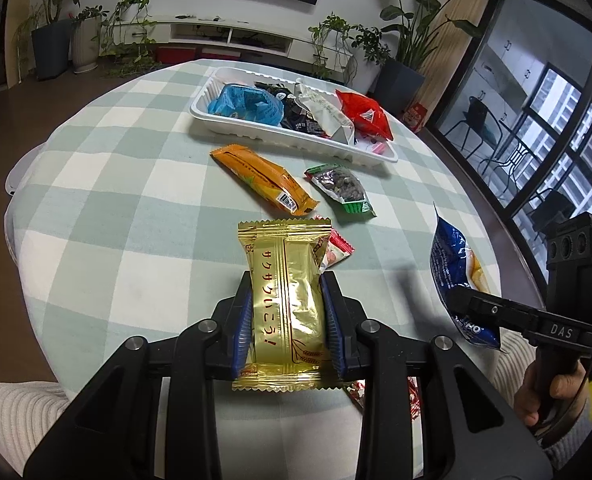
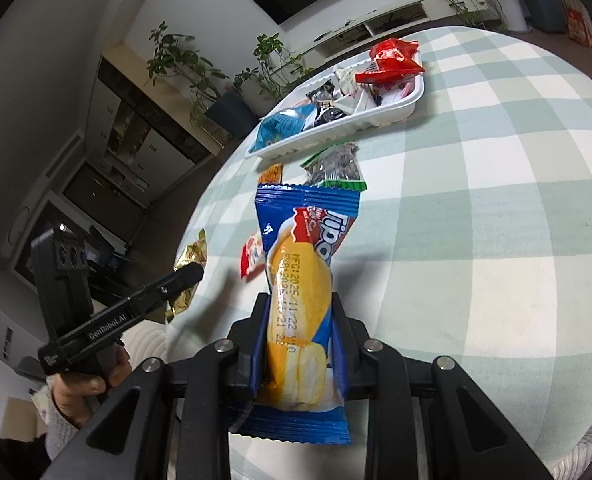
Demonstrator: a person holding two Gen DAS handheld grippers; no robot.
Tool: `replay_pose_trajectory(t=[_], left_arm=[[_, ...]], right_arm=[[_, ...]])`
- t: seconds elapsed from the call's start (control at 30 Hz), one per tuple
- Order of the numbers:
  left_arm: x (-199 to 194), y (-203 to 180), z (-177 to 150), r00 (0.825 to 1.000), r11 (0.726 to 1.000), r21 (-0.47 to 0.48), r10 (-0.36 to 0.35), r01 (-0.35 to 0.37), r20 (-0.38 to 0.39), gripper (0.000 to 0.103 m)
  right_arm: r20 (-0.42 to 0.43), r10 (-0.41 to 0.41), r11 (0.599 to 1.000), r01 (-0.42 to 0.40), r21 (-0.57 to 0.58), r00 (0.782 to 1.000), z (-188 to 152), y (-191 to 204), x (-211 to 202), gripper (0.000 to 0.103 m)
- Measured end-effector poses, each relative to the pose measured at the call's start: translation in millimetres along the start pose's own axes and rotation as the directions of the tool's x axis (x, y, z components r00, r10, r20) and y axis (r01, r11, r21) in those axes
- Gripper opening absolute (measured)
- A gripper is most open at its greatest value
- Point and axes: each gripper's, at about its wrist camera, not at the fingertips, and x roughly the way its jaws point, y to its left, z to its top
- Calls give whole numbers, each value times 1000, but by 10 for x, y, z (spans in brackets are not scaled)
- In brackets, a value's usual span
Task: Organize snacks
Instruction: 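Carry the gold wafer and blue Tipo pack over the white tray with both grippers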
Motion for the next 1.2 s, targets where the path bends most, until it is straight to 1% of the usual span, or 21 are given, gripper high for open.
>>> replay_pose_trajectory(t=[0.63, 0.97, 1.2], left_arm=[[-12, 60, 278, 999, 999, -32, -33, 34, 22, 29], [83, 131, 530, 999, 998, -45, -42, 43, 25, 29], [173, 179, 811, 999, 998, -38, -39, 40, 31, 29]], right_arm=[[21, 26, 999, -27, 35, 999, 375, -37, 7, 29], [40, 21, 998, -23, 54, 999, 671, -104, 41, 29], [54, 24, 998, -28, 65, 998, 950, -118, 110, 29]])
